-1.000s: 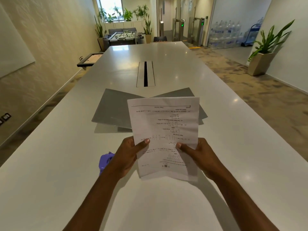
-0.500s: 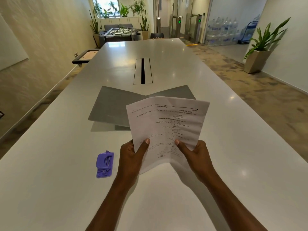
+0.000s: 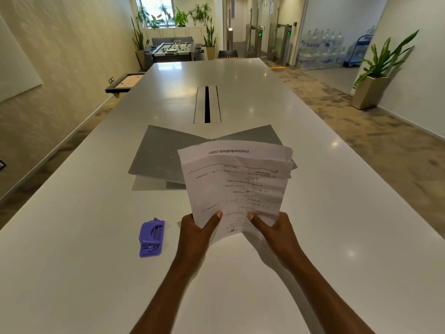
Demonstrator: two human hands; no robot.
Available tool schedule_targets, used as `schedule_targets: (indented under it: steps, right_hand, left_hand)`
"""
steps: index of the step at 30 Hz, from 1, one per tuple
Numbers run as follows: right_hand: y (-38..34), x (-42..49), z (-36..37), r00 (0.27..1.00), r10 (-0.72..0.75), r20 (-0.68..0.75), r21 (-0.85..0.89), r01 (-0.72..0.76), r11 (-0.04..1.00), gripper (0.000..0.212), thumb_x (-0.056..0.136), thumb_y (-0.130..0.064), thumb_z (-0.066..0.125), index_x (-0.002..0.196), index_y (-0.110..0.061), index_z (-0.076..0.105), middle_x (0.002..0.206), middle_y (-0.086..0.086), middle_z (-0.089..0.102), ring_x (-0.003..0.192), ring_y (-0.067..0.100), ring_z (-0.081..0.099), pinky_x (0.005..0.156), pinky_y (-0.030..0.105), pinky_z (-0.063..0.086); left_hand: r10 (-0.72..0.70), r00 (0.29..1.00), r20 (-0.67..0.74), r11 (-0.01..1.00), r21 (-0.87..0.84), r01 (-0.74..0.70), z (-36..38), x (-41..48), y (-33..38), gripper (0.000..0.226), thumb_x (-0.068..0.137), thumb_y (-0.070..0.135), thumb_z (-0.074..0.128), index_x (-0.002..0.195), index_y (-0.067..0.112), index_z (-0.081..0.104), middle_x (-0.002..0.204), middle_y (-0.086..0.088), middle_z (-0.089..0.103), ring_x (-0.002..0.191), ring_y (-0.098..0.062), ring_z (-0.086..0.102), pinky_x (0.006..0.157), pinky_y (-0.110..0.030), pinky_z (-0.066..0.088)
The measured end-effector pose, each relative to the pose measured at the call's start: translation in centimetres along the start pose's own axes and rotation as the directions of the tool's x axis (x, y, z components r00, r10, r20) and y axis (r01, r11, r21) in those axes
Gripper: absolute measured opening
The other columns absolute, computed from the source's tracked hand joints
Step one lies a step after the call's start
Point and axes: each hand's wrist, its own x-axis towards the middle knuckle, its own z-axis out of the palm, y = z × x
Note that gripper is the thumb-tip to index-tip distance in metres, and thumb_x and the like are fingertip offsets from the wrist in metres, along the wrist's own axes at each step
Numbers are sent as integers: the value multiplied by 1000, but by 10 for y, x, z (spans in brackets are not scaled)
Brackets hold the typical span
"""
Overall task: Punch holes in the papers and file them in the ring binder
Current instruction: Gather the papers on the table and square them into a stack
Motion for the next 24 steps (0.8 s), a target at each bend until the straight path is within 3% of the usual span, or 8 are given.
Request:
schedule_targets:
  steps: [6, 11, 14, 17, 22, 24]
  right_hand:
    - [-2, 2, -3, 1000, 0, -4, -17, -1, 1000, 23, 95, -20, 74, 118, -27, 74, 111, -10, 81, 99, 9, 77, 79, 23, 61]
    - [4, -1, -1, 999, 23, 29, 15, -24, 1000, 24, 98, -17, 70, 122, -16, 74, 115, -2, 80, 105, 15, 77, 84, 27, 62]
    - [0, -1, -2, 999, 33, 33, 1, -33, 999, 21, 98, -15, 70, 118, -17, 75, 112, -4, 81, 102, 15, 78, 81, 26, 62]
    - [-4, 5, -6, 997, 44, 61, -70, -40, 997, 22, 98, -19, 71, 119, -19, 76, 114, -5, 81, 103, 16, 78, 88, 33, 64]
    - [-17, 13, -17, 989, 91, 116, -159, -72, 985, 27, 94, -26, 75, 120, -22, 76, 113, -7, 81, 98, 17, 79, 88, 42, 65]
    - [-26, 17, -21, 991, 92, 102, -75, -84, 994, 25, 93, -21, 75, 118, -20, 76, 116, -1, 80, 100, 22, 79, 85, 40, 65]
  left_hand:
    - [-5, 1000, 15, 1000, 12, 4, -2, 4, 1, 23, 92, 17, 77, 108, 29, 67, 100, 1, 77, 84, -3, 77, 60, -19, 60]
    - [-74, 997, 6, 997, -25, 74, -1, -1, -11, 42, 80, 34, 82, 117, 22, 68, 107, -6, 79, 89, -18, 79, 70, -29, 65]
    - [-76, 997, 10, 997, -19, 76, -2, 0, -14, 32, 86, 26, 81, 115, 23, 69, 102, 0, 81, 90, -21, 80, 71, -31, 66]
    - [-56, 997, 56, 998, -15, 57, -4, 3, -4, 30, 86, 23, 80, 115, 22, 72, 103, 2, 83, 93, -23, 81, 74, -38, 67]
    - [-41, 988, 149, 989, 144, 19, -17, 13, 21, 14, 93, 21, 76, 106, 25, 74, 96, 3, 85, 85, -21, 82, 66, -28, 65]
    - [-63, 987, 148, 970, 243, 26, -23, 22, 29, 12, 92, 27, 78, 103, 28, 74, 90, 9, 84, 85, -23, 82, 67, -29, 66]
